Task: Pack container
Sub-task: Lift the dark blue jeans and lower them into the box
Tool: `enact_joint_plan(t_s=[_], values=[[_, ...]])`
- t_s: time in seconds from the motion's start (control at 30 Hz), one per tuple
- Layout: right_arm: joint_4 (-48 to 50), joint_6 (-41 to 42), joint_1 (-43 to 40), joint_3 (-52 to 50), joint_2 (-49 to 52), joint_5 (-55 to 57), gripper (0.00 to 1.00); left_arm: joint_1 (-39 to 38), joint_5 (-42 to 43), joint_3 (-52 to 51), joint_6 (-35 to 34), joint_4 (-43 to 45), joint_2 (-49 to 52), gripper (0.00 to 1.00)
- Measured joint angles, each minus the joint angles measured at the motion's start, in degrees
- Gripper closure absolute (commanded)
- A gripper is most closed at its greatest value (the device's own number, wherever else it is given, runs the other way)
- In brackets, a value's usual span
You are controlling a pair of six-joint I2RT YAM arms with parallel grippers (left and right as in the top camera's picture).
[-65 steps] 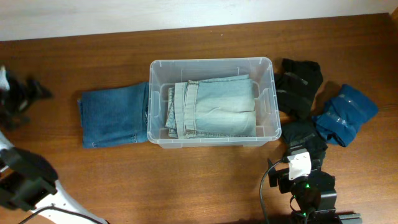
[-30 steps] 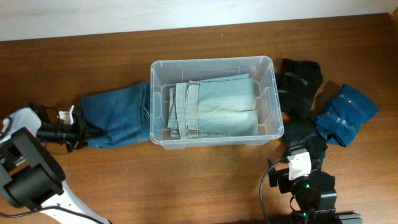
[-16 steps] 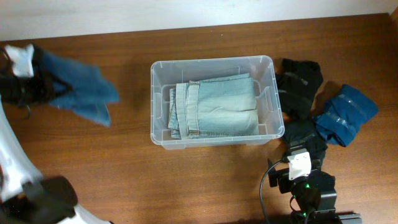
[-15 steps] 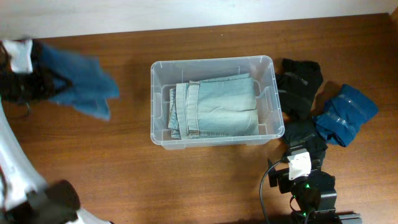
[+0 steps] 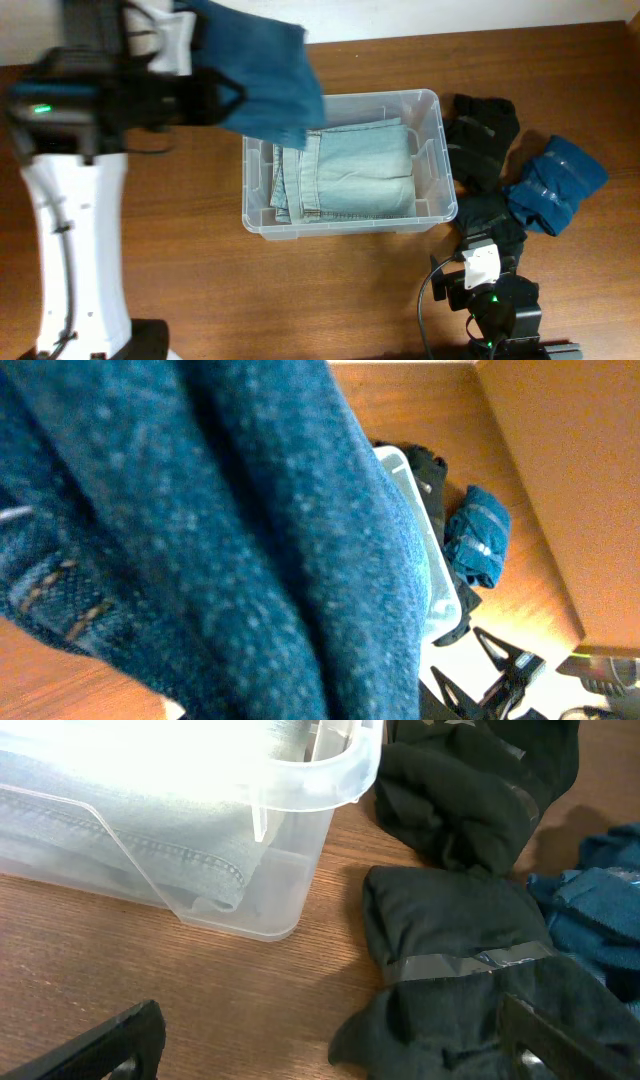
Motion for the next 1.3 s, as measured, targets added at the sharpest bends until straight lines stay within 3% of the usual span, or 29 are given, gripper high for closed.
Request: enact_joint_plan(t_s=[0.33,0.5,0.73,0.77,0.83,0.9,0.93,1.0,1.07,1.3], values=[[0.0,0.0,0.0,0.0,0.0,0.0,0.02,-18.5,-11.3,-17.8,-15.8,17.9,0.1,0.99],[0.0,0.0,0.0,0.0,0.0,0.0,0.02,-20.8,-13.8,-29.9,-22.2,24.6,0.1,0.99],[0.0,0.0,0.0,0.0,0.0,0.0,0.02,-20.1,-18.1,-40.8,-26.9,25.9,0.2,0.99],[0.0,0.0,0.0,0.0,0.0,0.0,0.02,-20.0,-18.5,-41.6,-27.1,26.1,0.2,0.95],[0.0,0.0,0.0,0.0,0.0,0.0,0.02,-20.0,-19.7,-43.1,-27.6,26.0,0.2,0.59],[0.0,0.0,0.0,0.0,0.0,0.0,0.02,-19.9,-20.3,-44.1,-27.7,25.1,0.2,0.44],[0.0,0.0,0.0,0.0,0.0,0.0,0.02,-19.9,-20.4,-44.3,-28.1,24.5,0.2,0.15],[0.0,0.0,0.0,0.0,0.0,0.0,0.02,-19.9,-20.4,-44.6,-28.1,22.9,0.2,0.13],[0.0,0.0,0.0,0.0,0.0,0.0,0.02,-19.4,-20.3,-44.6,-28.0,20.6,-0.1,0.01],[0.0,0.0,0.0,0.0,0.0,0.0,0.02,-11.3,-20.7,-42.2,-23.9,15.4,-6.9,0.01]])
